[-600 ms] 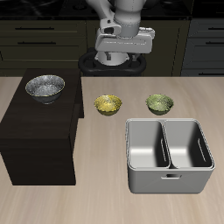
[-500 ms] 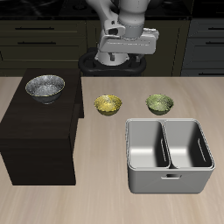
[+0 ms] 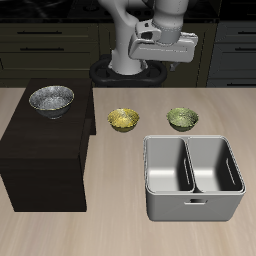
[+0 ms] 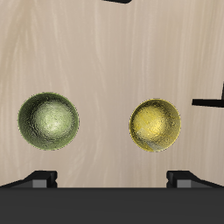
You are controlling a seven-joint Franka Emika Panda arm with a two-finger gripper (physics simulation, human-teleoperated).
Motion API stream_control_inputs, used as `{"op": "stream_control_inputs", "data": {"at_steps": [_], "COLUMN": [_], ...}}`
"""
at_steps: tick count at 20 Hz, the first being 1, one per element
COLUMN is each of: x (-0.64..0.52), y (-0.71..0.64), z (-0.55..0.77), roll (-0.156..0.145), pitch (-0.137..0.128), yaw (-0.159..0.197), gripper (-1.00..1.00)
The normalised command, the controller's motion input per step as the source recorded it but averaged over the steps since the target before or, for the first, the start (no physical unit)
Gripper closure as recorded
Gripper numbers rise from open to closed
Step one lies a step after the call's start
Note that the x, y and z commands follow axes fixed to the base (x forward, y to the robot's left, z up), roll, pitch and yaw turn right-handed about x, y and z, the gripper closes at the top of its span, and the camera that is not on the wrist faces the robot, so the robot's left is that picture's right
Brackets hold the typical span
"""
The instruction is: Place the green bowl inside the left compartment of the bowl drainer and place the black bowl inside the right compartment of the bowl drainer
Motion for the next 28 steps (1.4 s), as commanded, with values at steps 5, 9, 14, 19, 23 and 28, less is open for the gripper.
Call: {"op": "stream_control_inputs", "data": {"at_steps": [5, 9, 14, 19, 23, 28], "x": [-0.06, -0.03, 0.01, 0.07, 0.07, 0.01], "y": [0.57, 0.35, 0.36, 0.04, 0.06, 0.06], "z": [0.01, -0.04, -0.03, 0.02, -0.11, -0.24], "roll": [0.033, 0.048, 0.041, 0.008, -0.055, 0.004], "pitch": [-0.010, 0.001, 0.004, -0.034, -0.050, 0.026], "yaw": [0.002, -0.006, -0.005, 0.005, 0.011, -0.016], "gripper": [-1.00, -1.00, -1.00, -1.00, -1.00, -1.00]}}
